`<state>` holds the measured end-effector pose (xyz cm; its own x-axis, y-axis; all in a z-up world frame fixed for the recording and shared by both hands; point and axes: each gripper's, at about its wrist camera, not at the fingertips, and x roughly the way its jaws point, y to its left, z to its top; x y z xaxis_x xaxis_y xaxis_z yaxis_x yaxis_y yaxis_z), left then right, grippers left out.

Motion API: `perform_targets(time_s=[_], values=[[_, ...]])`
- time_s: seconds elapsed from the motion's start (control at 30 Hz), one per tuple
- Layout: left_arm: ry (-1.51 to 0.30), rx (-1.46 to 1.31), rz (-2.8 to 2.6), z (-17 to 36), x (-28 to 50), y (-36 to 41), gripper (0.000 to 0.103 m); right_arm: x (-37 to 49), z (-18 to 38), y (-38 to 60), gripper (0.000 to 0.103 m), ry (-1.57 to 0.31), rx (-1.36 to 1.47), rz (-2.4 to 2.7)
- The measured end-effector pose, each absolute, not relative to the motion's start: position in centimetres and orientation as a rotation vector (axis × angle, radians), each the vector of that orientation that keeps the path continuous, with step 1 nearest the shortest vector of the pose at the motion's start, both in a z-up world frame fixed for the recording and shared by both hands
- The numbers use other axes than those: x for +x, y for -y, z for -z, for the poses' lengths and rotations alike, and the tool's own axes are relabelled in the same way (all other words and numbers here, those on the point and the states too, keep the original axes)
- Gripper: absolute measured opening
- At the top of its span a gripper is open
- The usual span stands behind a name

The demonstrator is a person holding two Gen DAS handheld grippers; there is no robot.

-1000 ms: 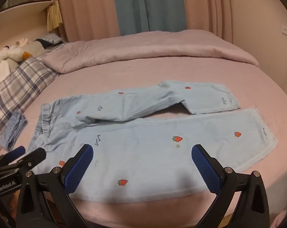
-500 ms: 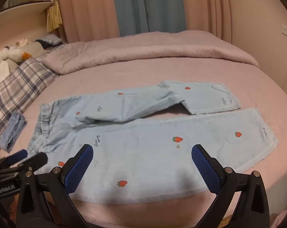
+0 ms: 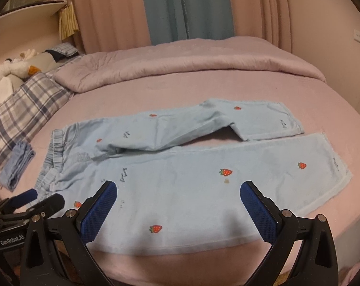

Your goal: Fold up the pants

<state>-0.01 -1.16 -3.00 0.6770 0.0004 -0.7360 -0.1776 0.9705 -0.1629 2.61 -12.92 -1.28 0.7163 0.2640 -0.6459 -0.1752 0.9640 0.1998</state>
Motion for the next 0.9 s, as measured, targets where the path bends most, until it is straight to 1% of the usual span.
perform_targets(time_s=[0.27,0.9], values=[[-0.834,-0.219,-0.116,2.88,0.08,0.77,0.101,2.71,1.58,13.03,0.103,-0.767,0.133,-0.241],[-0.830,-0.229,-0.085,2.58,-0.04,0.72,0.101,2.80,1.67,13.12,0.103,-0.783,0.135,-0.240]])
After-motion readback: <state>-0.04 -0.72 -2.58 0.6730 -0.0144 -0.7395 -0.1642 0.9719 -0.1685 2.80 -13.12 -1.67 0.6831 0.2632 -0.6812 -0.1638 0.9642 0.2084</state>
